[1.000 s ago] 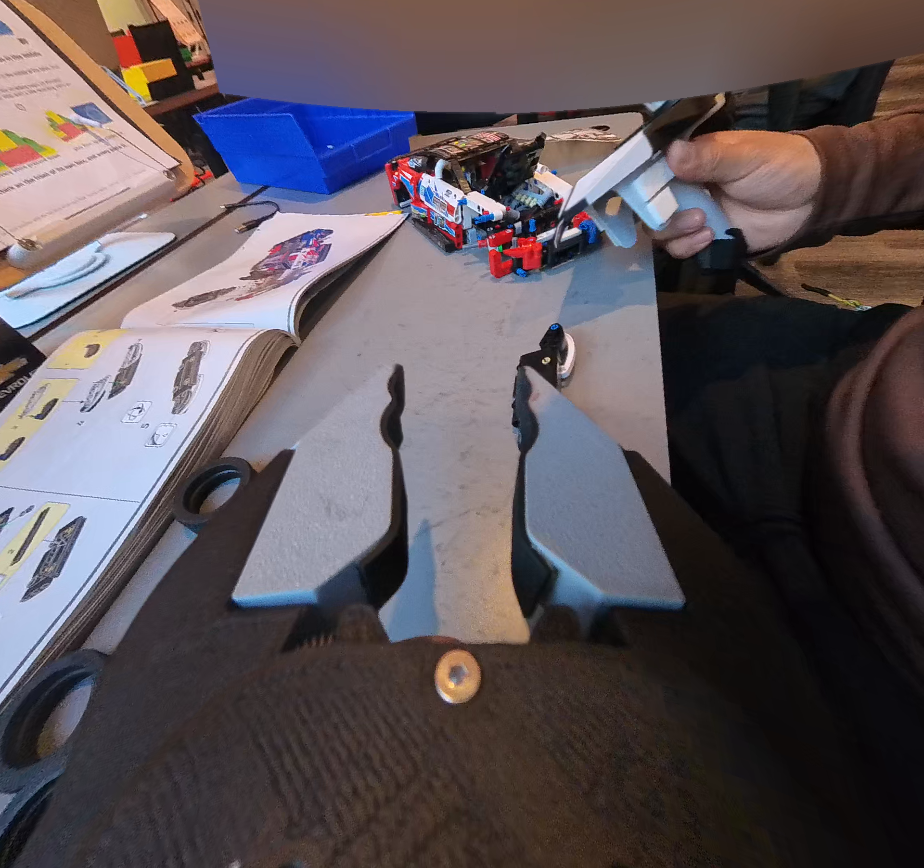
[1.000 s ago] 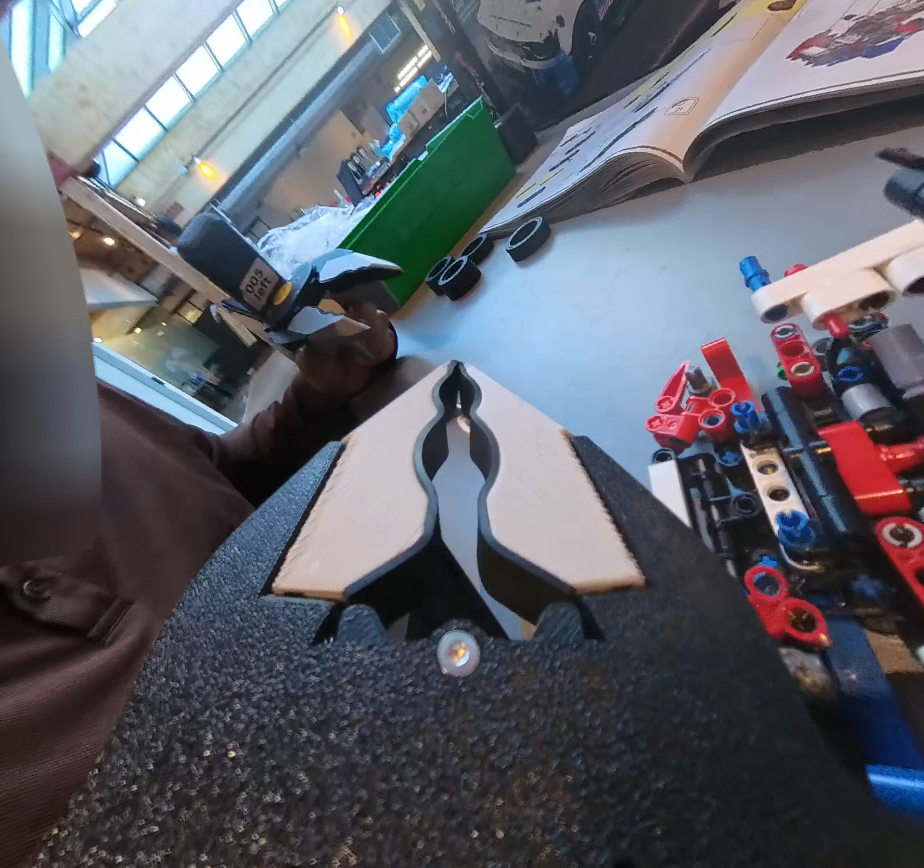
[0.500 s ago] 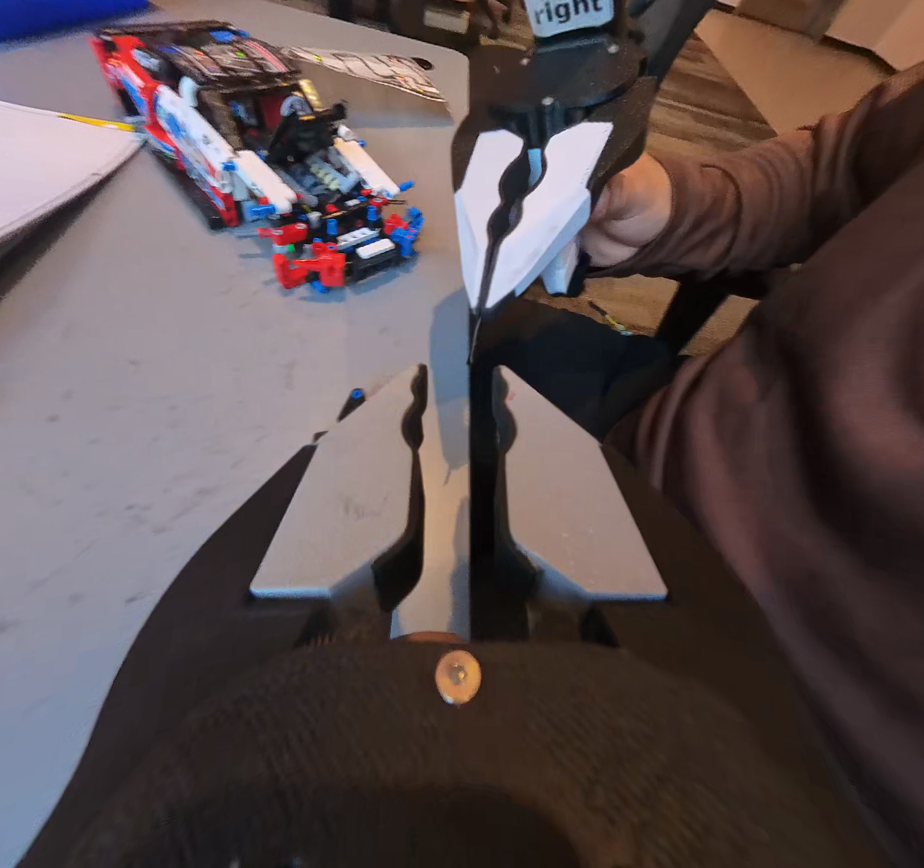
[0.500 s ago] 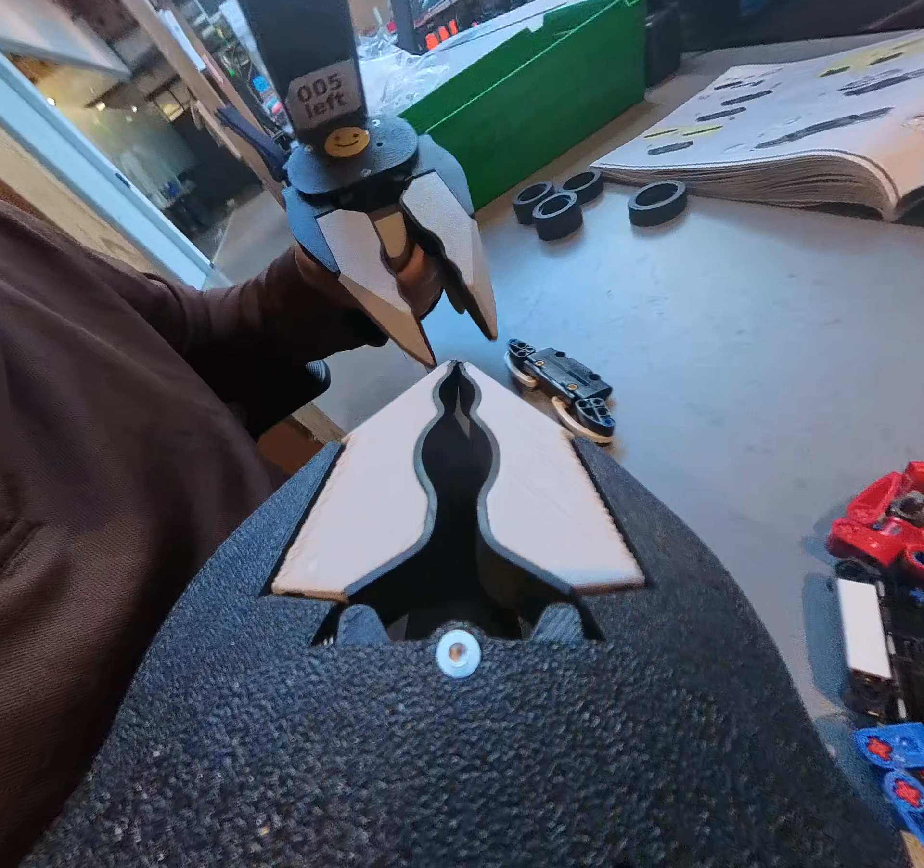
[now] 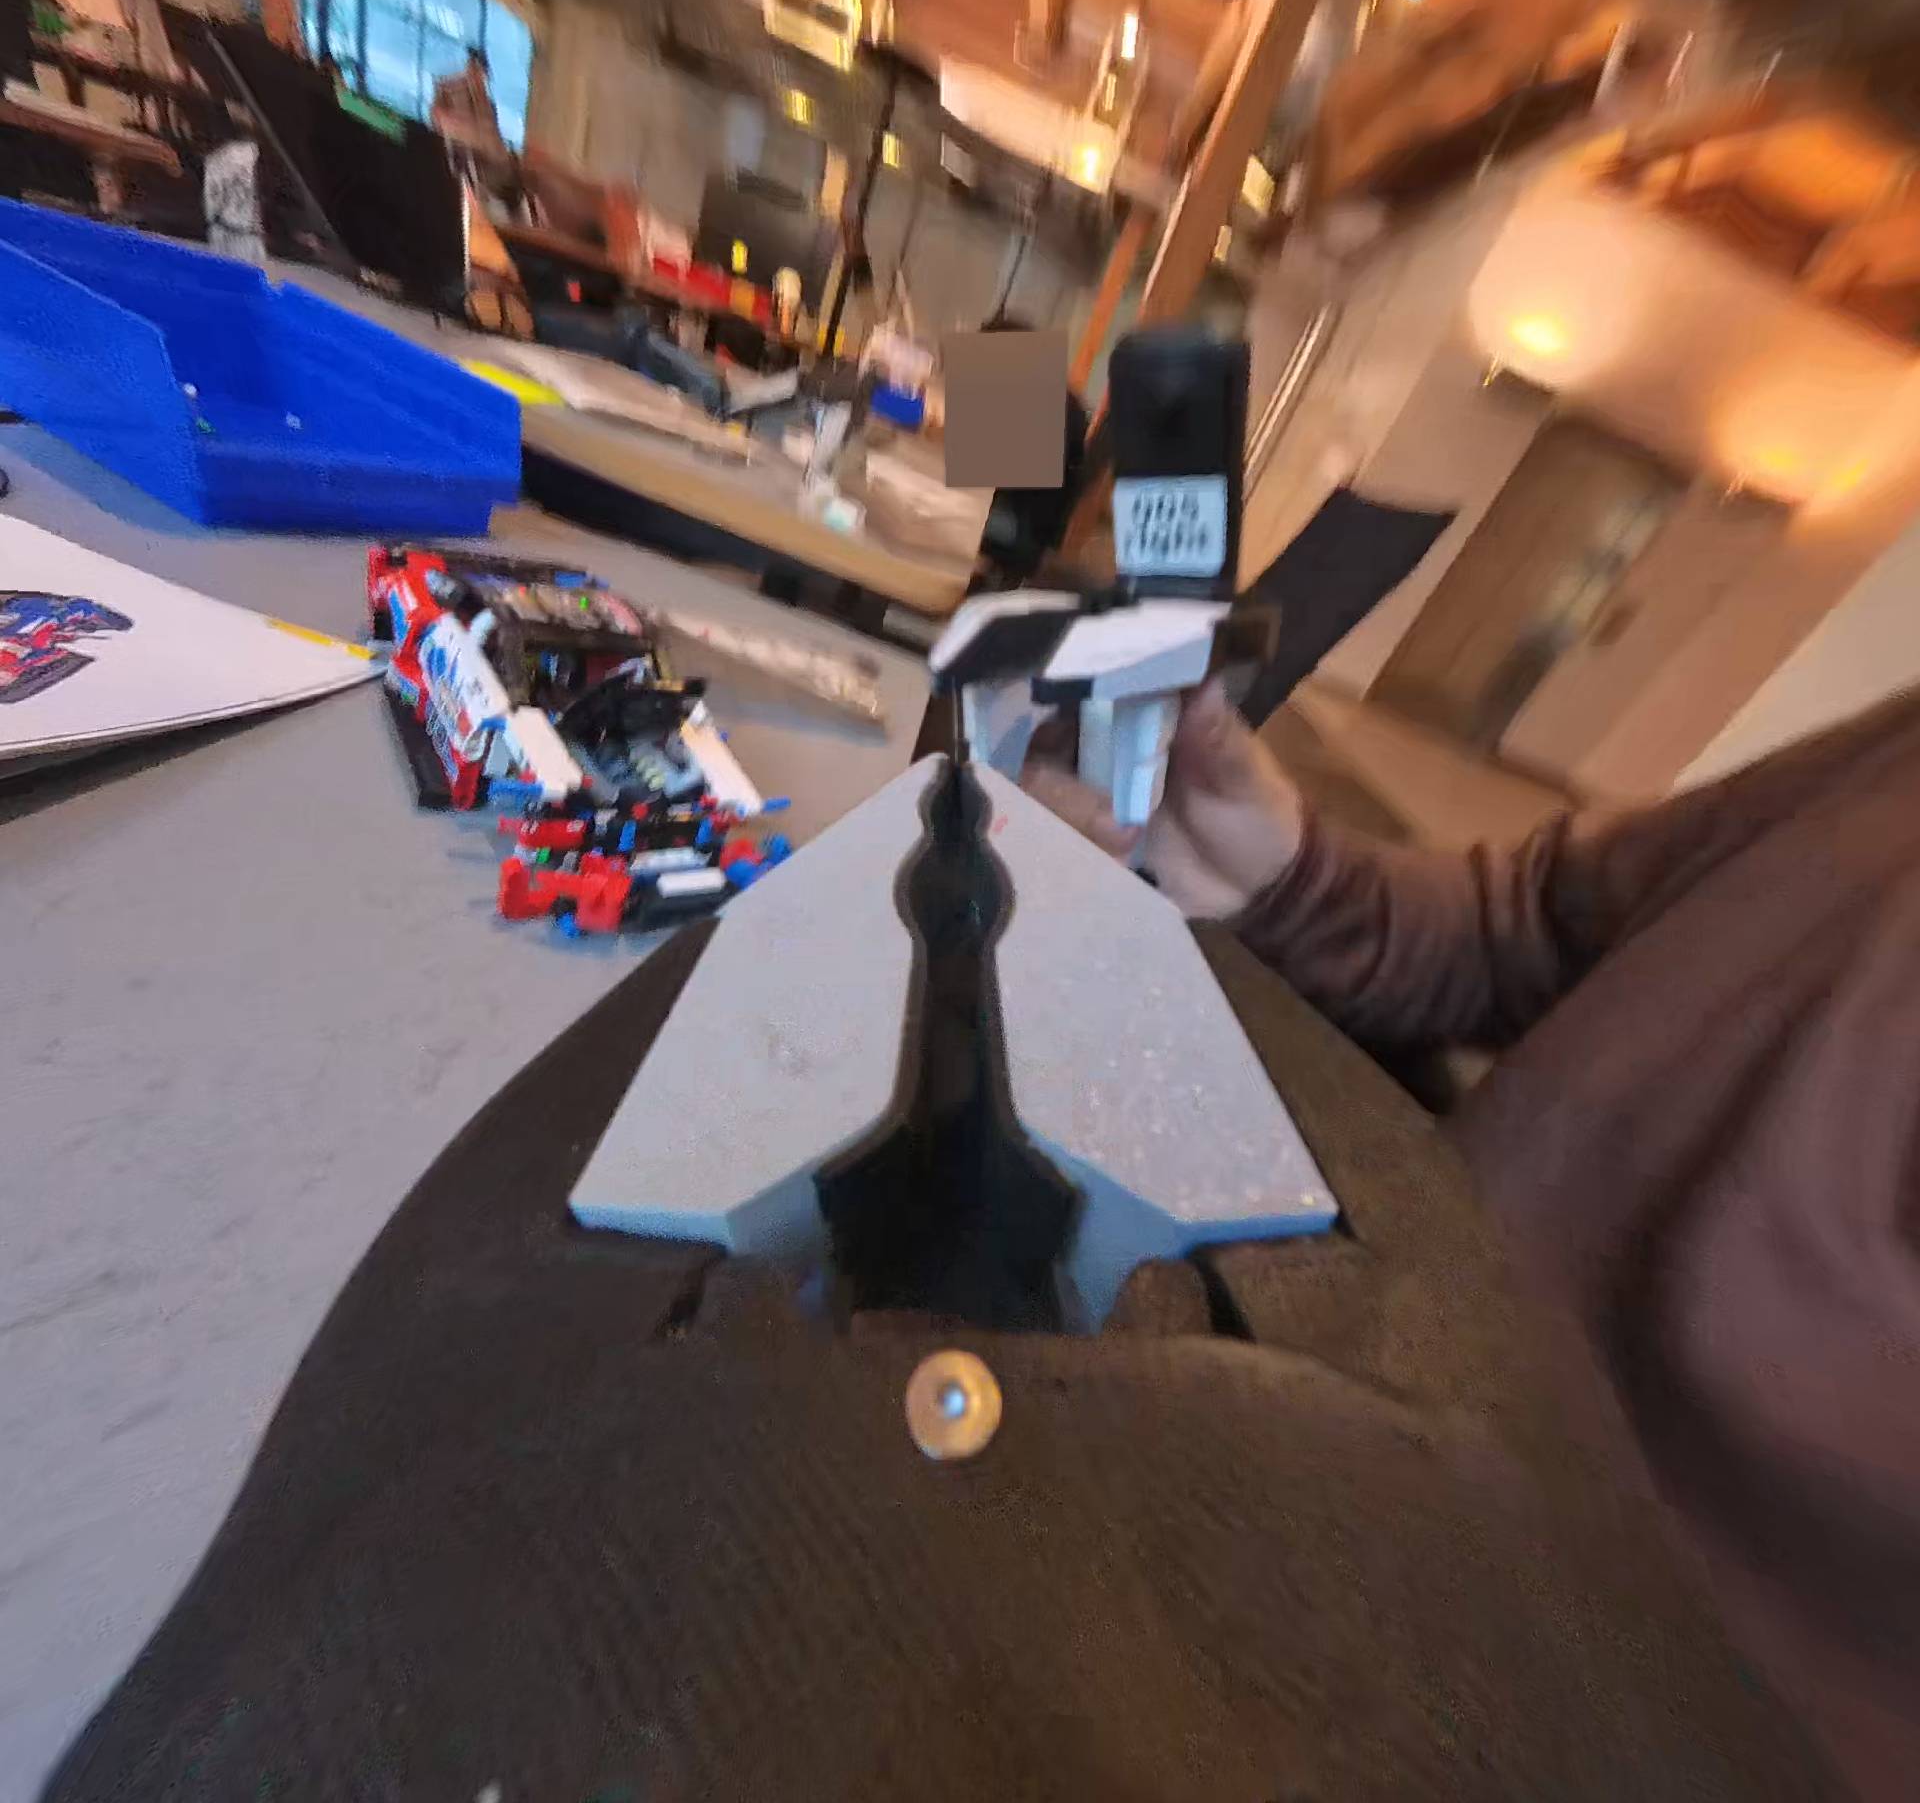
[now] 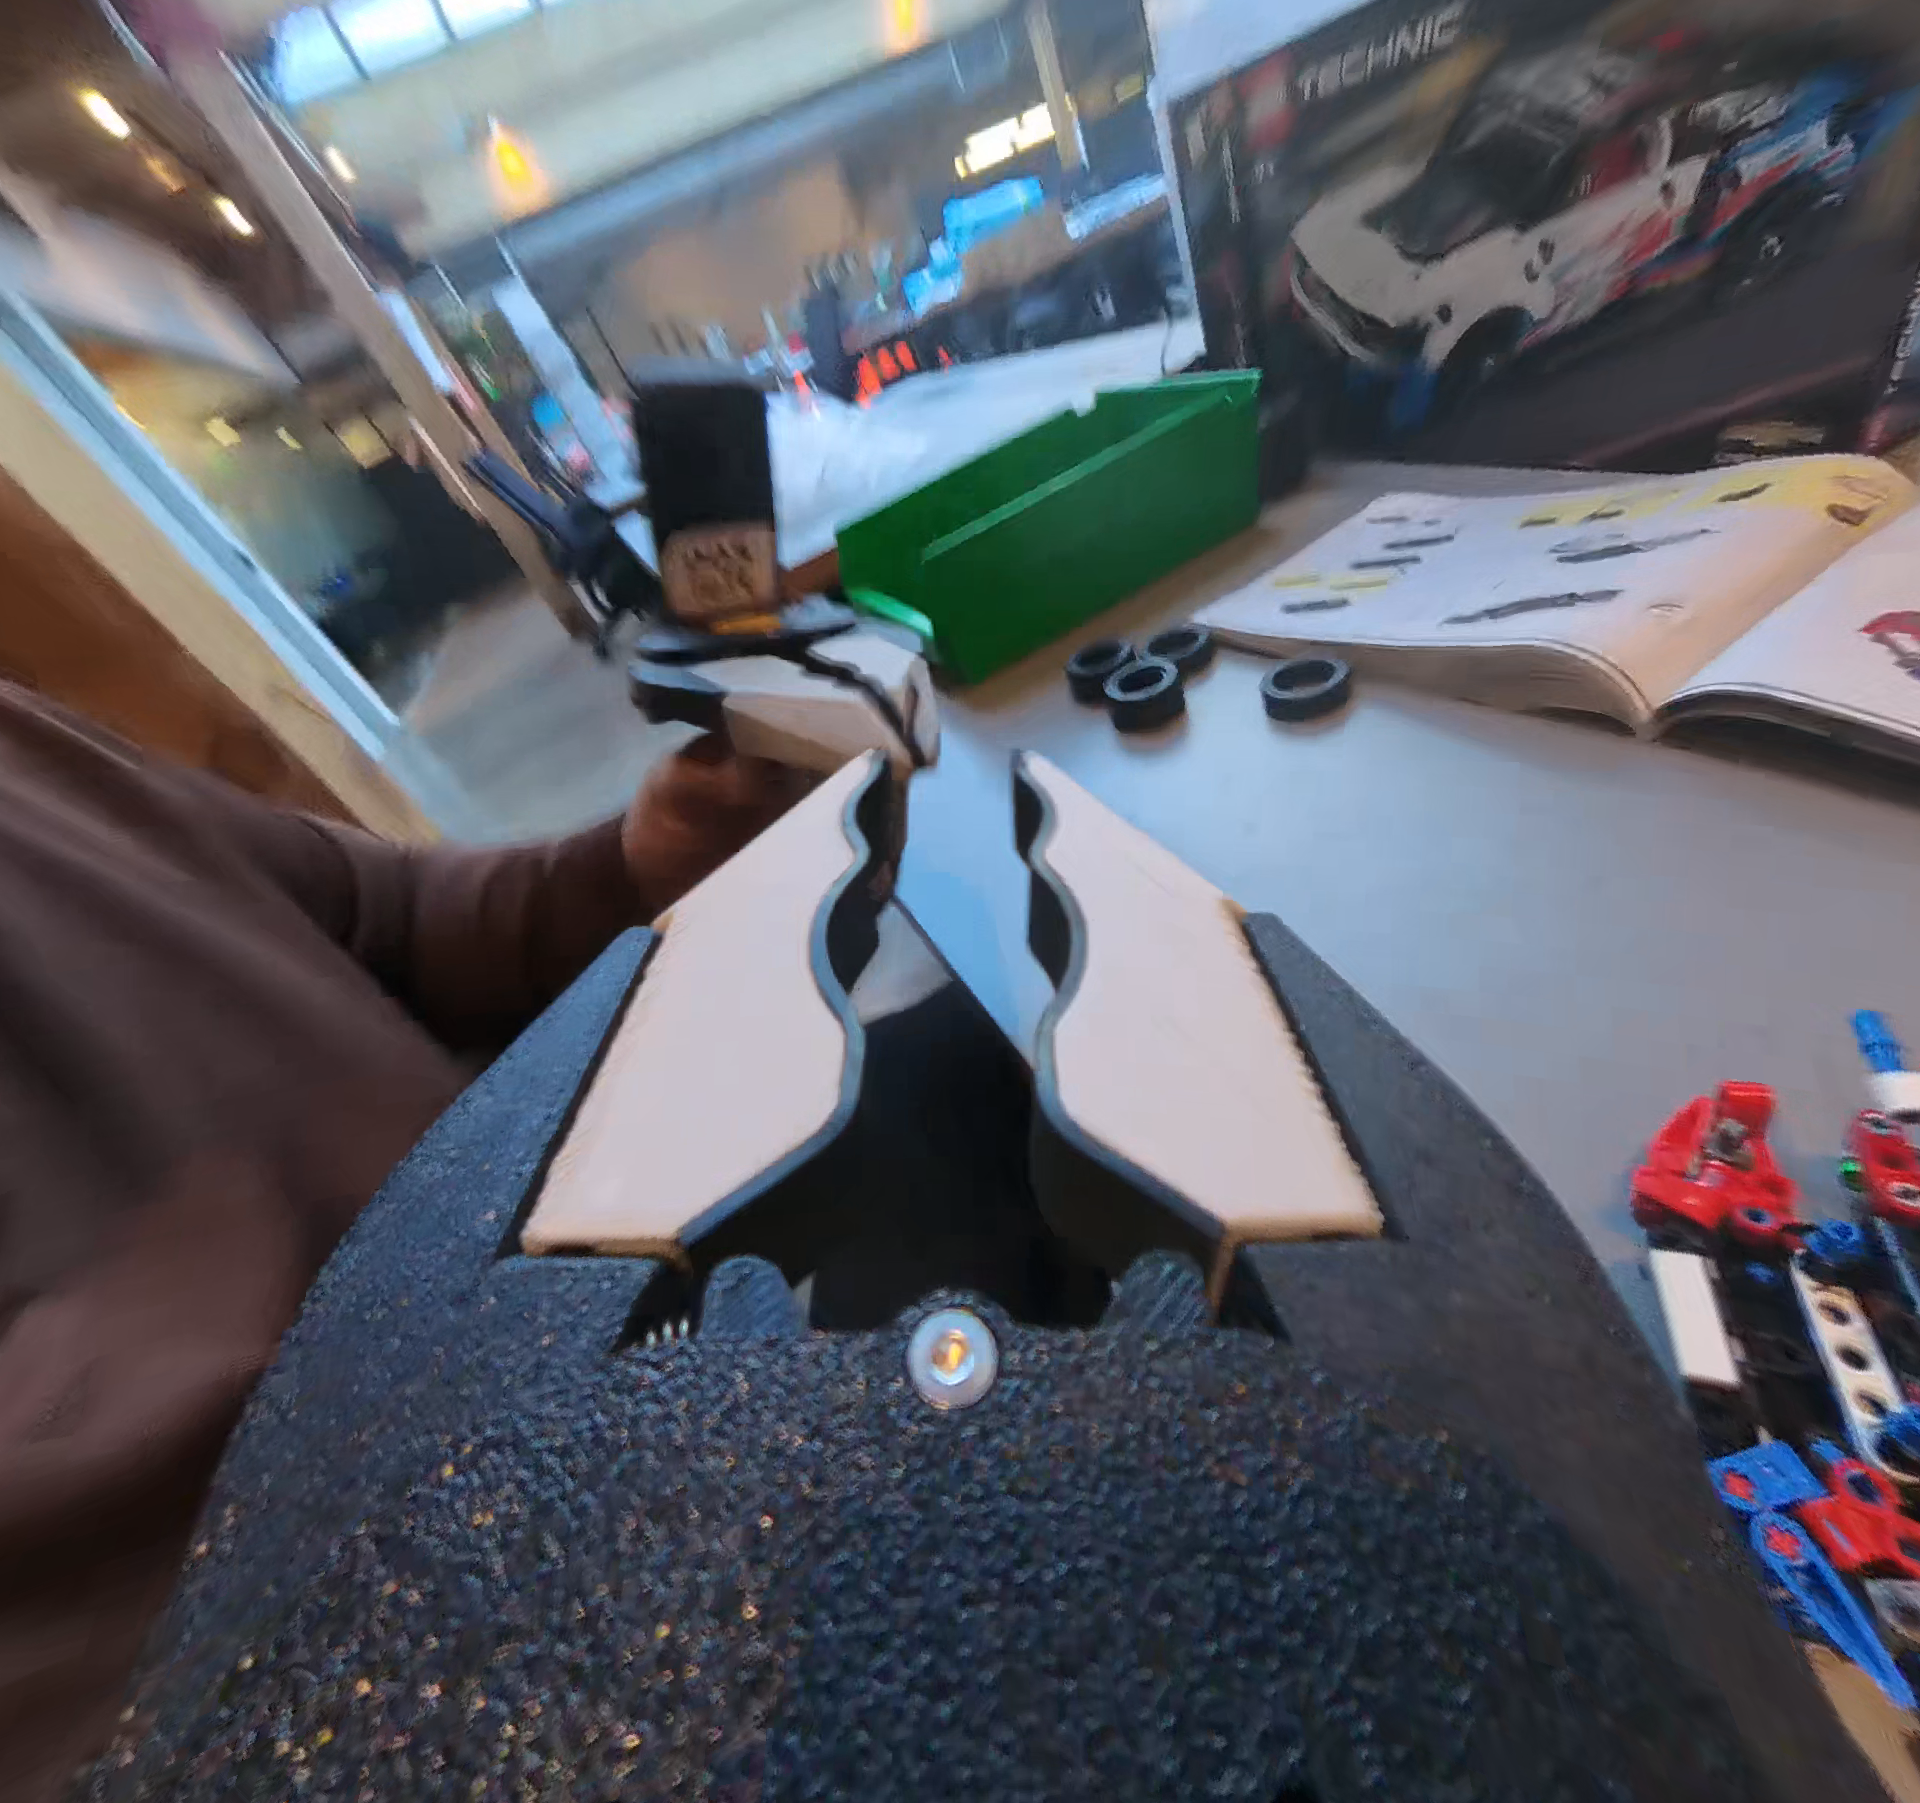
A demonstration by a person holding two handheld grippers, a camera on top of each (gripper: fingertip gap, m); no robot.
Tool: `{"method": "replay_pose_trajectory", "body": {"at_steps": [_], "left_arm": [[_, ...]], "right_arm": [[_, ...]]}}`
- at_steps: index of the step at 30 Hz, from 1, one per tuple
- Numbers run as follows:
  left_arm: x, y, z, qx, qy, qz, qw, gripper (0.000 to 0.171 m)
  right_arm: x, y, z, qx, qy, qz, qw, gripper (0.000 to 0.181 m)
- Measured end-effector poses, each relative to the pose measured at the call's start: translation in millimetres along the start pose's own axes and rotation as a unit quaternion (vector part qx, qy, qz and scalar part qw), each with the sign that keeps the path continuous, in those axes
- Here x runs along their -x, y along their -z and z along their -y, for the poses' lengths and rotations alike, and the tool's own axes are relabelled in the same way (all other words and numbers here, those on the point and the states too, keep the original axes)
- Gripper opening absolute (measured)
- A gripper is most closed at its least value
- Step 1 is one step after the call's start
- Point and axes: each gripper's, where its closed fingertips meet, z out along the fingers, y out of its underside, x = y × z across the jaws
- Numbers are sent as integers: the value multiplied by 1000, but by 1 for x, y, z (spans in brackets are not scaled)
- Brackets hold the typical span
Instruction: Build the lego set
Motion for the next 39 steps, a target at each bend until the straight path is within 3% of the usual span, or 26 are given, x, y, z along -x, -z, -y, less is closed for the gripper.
{"method": "replay_pose_trajectory", "body": {"at_steps": [3, 11, 13, 25, 36, 39], "left_arm": [[1, 0, 4, -32, 21, 6, 999, 0], [-25, -15, -5, -9, -7, -19, 1000, 0], [-28, -16, -5, -8, -7, -21, 1000, 0], [-21, -14, -8, -6, 12, -15, 1000, 0], [-22, -15, -20, 19, 24, -31, 999, 0], [-13, -5, -26, 49, 28, -16, 998, 30]], "right_arm": [[9, 3, -2, 6, -34, 37, 999, 13], [19, -1, -2, 19, -21, 45, 999, 11], [22, -1, -4, 24, -21, 54, 998, 2], [20, -4, -8, 19, -48, 70, 996, 11], [19, -3, -18, 72, -29, 66, 995, 0], [20, 1, -11, 72, 7, 58, 996, 0]]}}
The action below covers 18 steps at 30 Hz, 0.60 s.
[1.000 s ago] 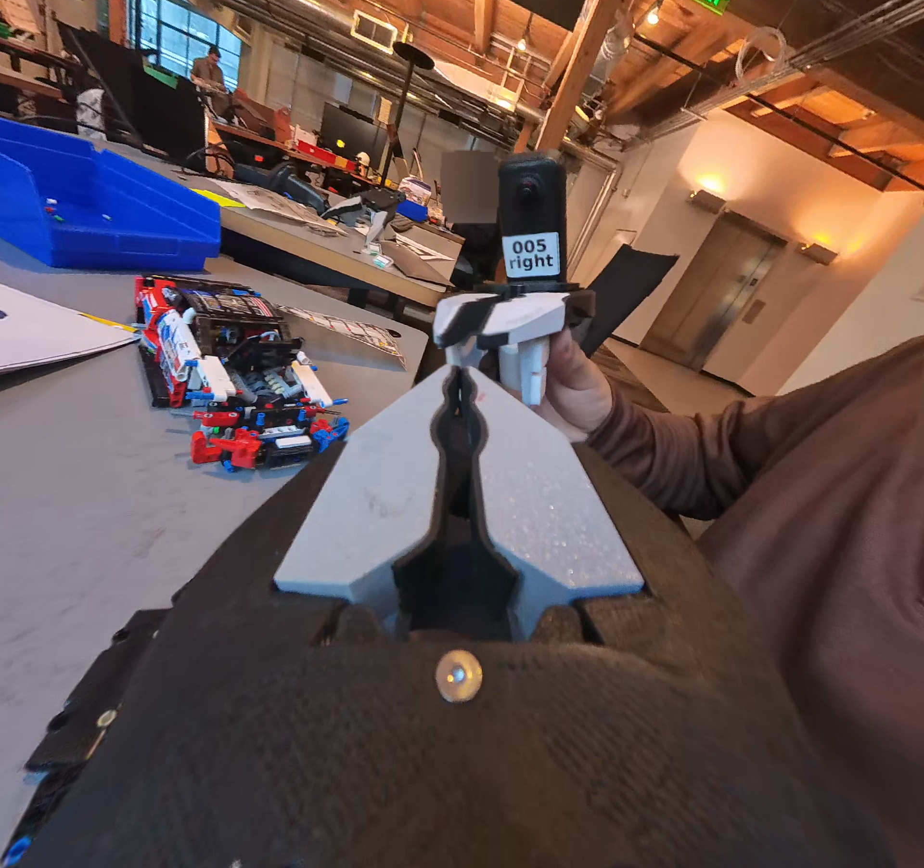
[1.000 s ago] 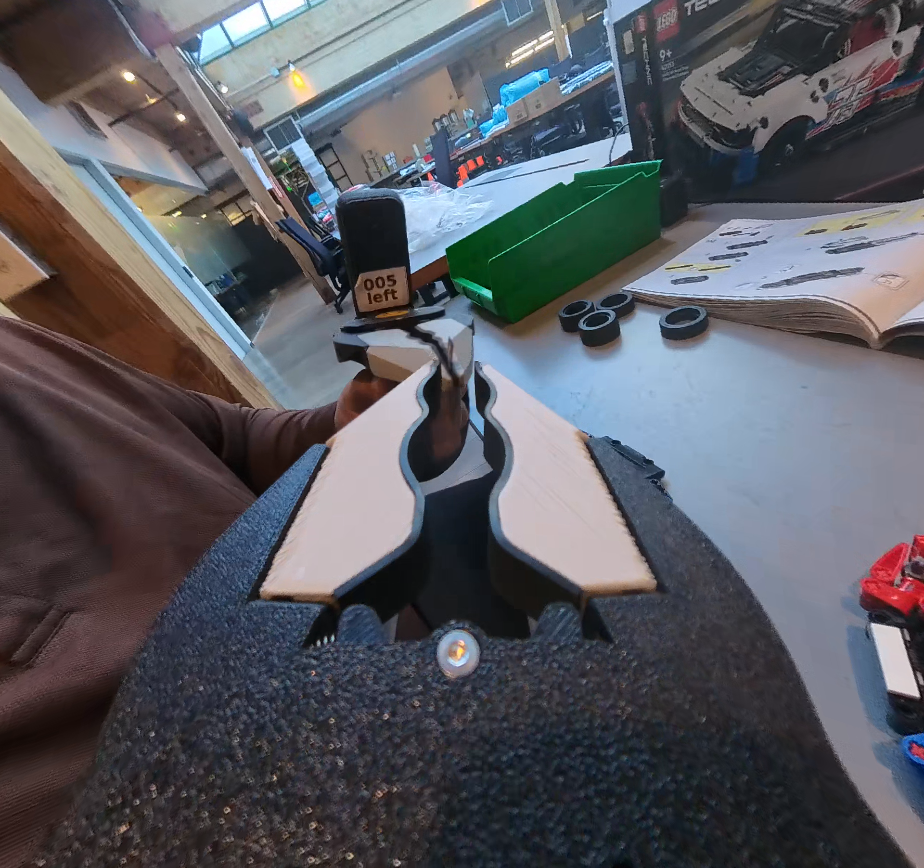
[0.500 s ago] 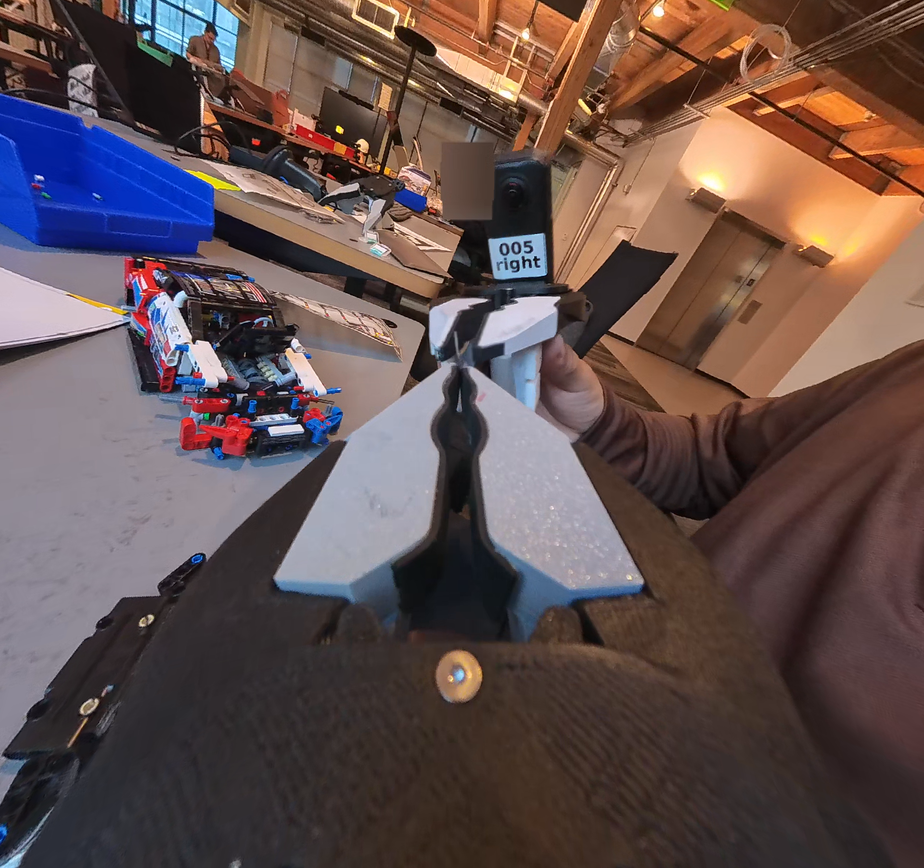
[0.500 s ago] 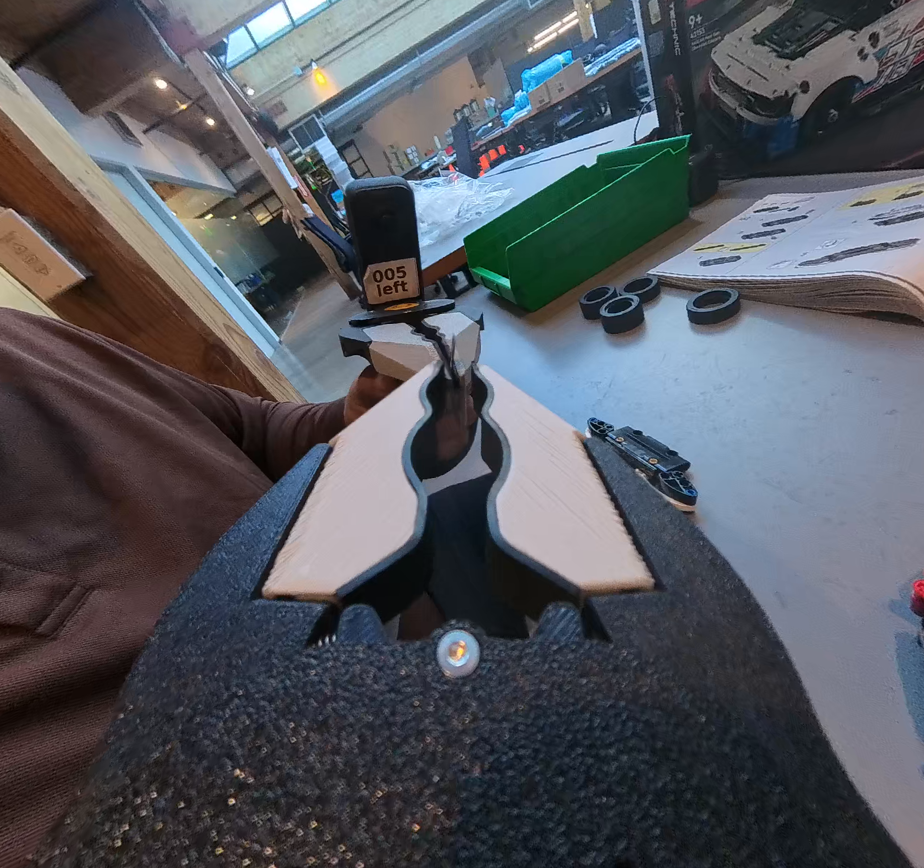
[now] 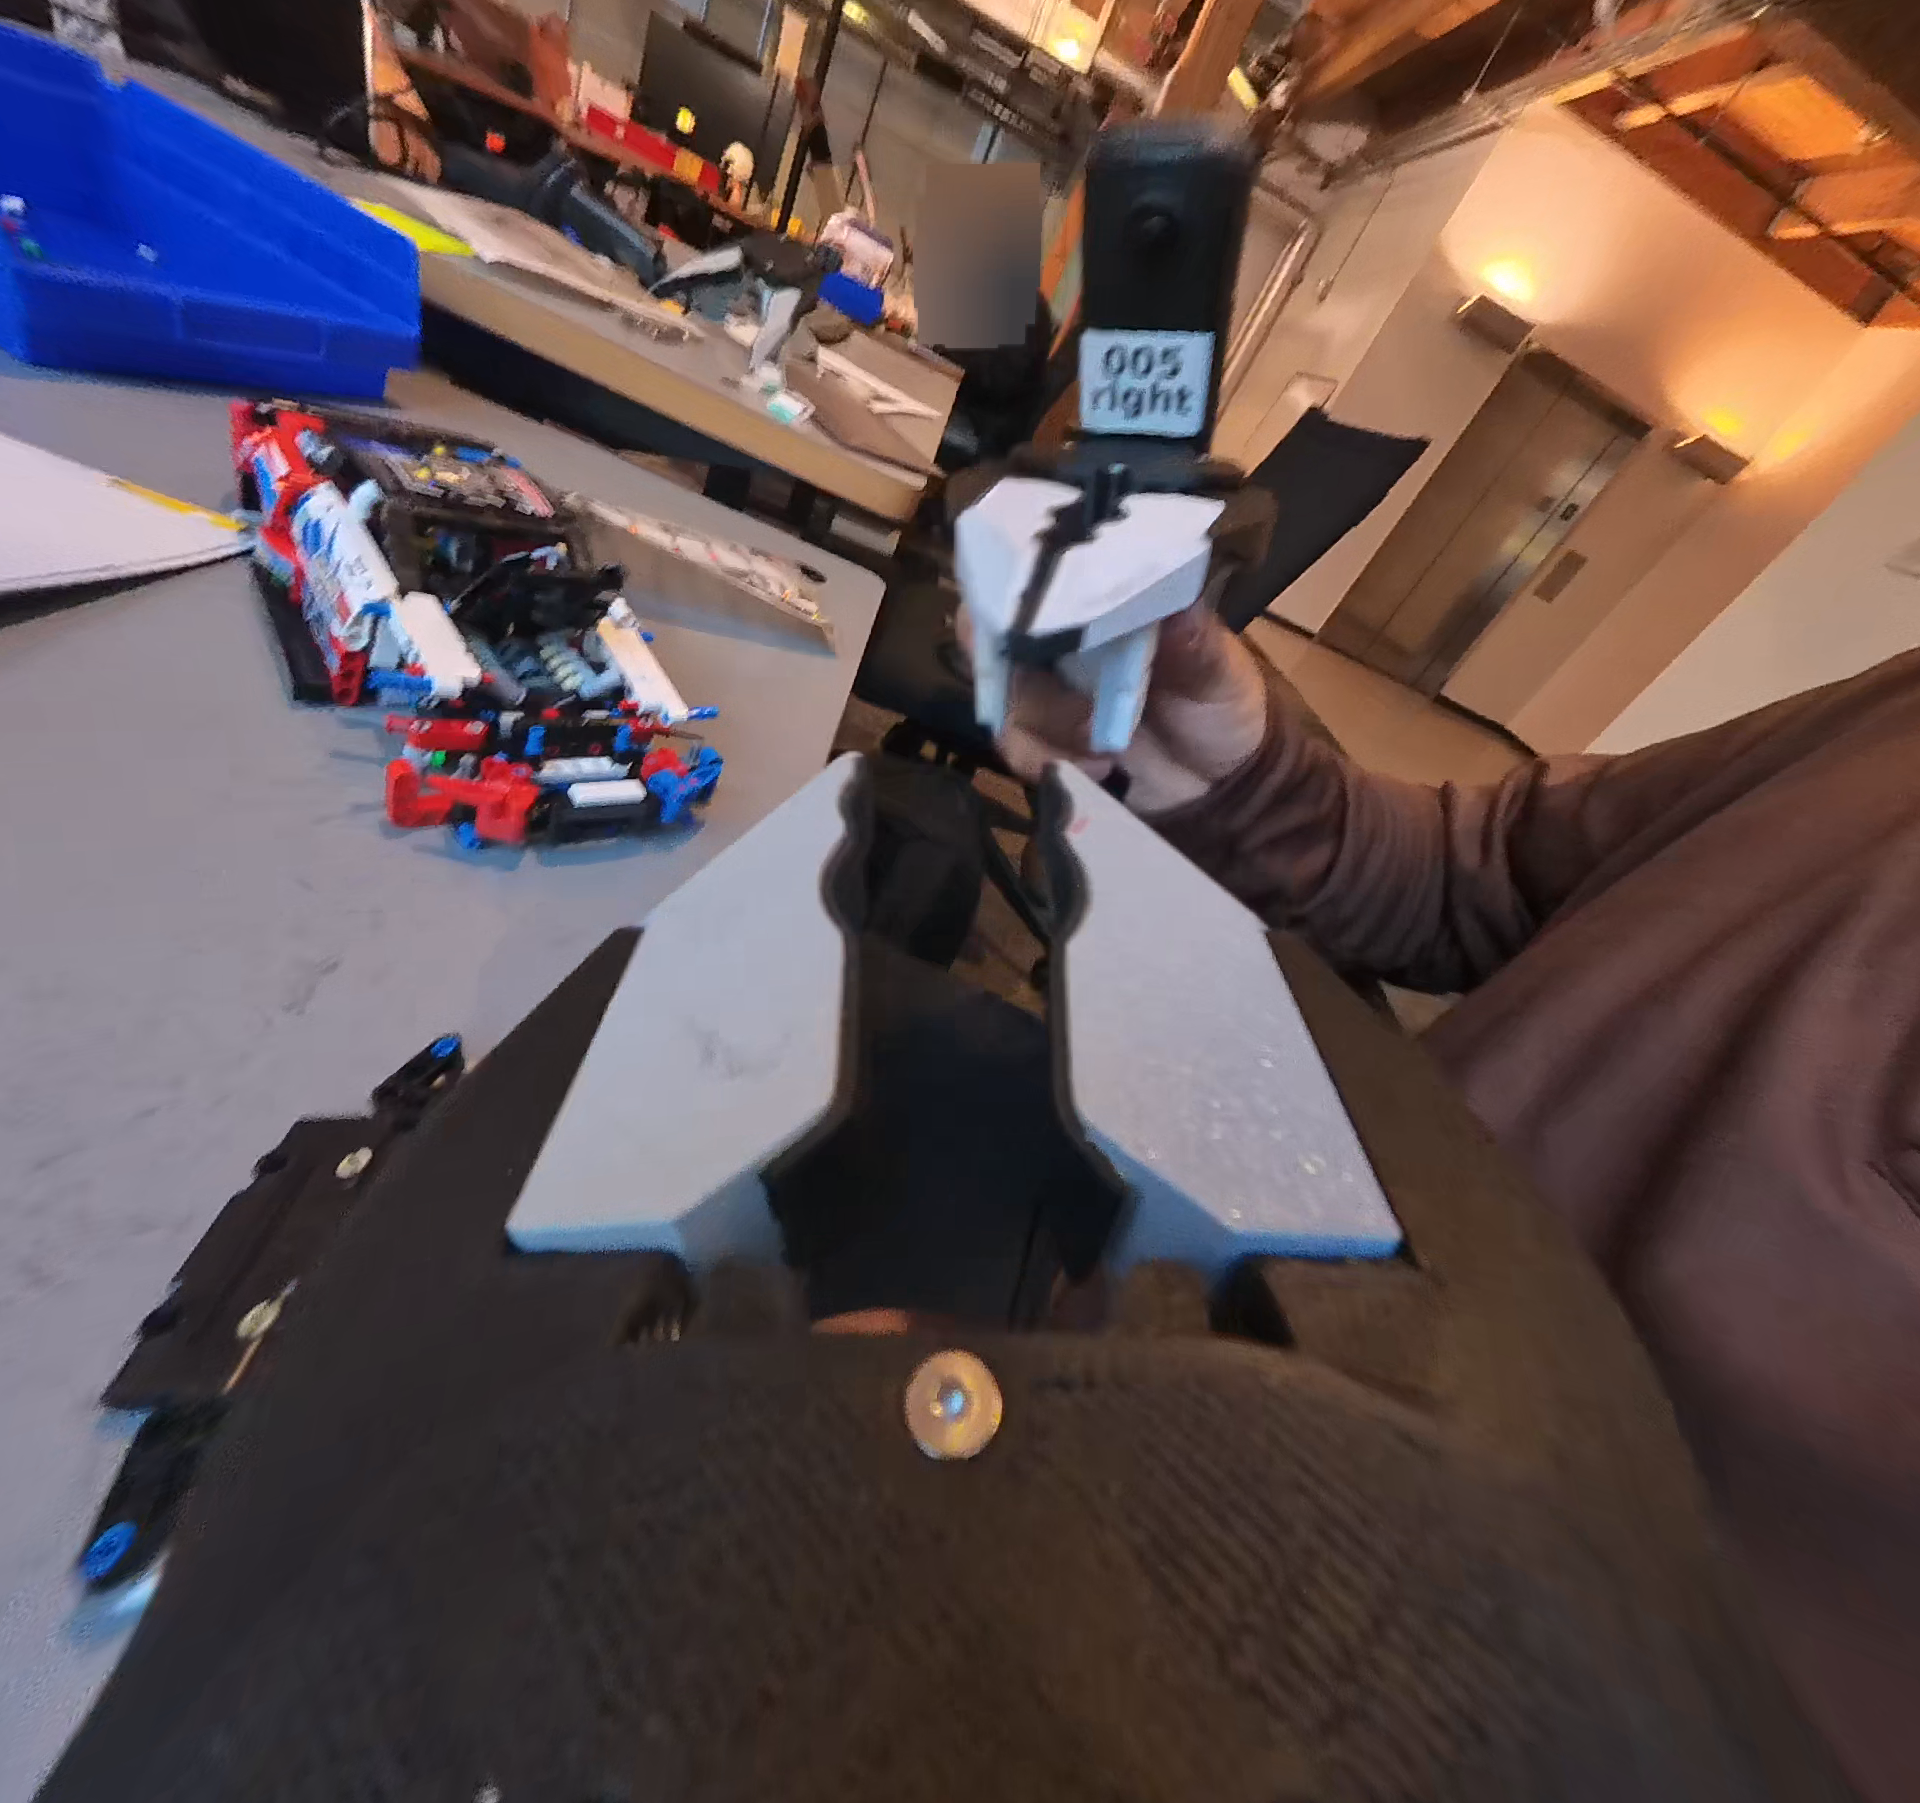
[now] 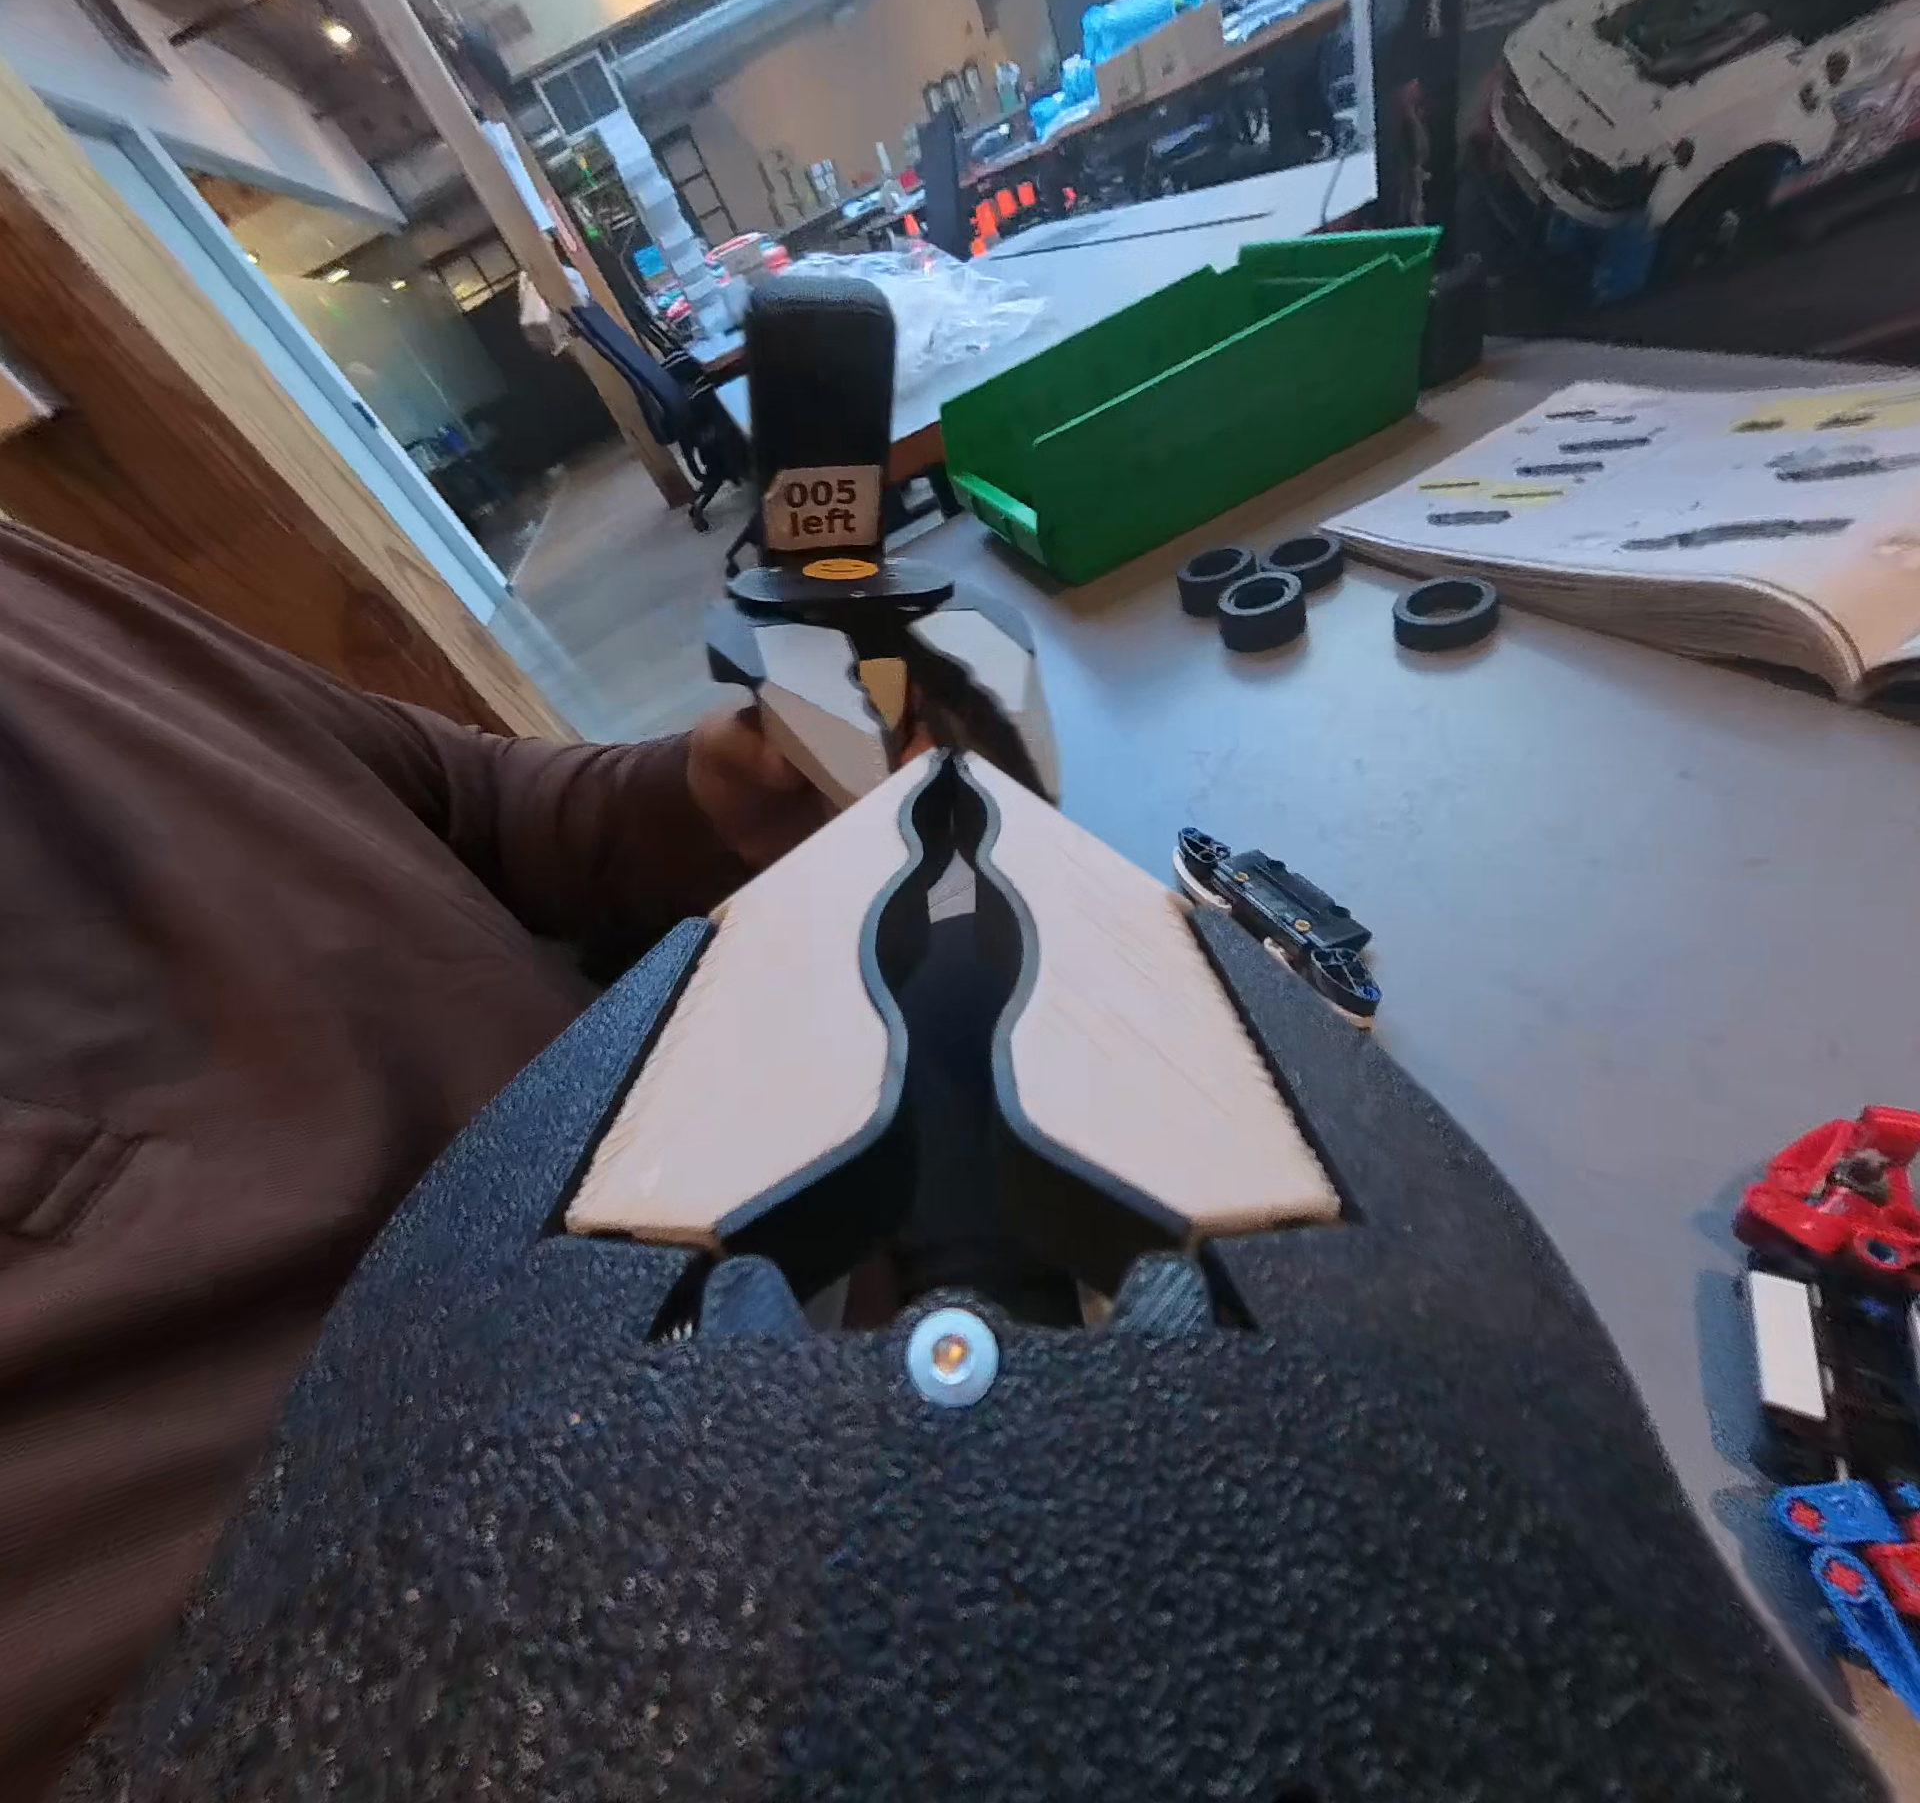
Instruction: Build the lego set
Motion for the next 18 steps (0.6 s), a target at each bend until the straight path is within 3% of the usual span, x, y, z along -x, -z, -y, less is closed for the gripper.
{"method": "replay_pose_trajectory", "body": {"at_steps": [3, 5, 10, 18], "left_arm": [[5, 18, 5, -10, 26, -11, 1000, 38], [4, 25, 7, 1, 33, -17, 999, 33], [-11, 15, -12, 103, 44, -49, 993, 27], [-12, 8, -36, 161, 44, -62, 984, 11]], "right_arm": [[1, 5, 0, 27, 11, 7, 1000, 0], [2, 4, -16, 96, 15, 15, 995, 0], [1, -6, -43, 230, 79, 0, 970, 0], [9, -13, -63, 306, 107, 18, 946, 0]]}}
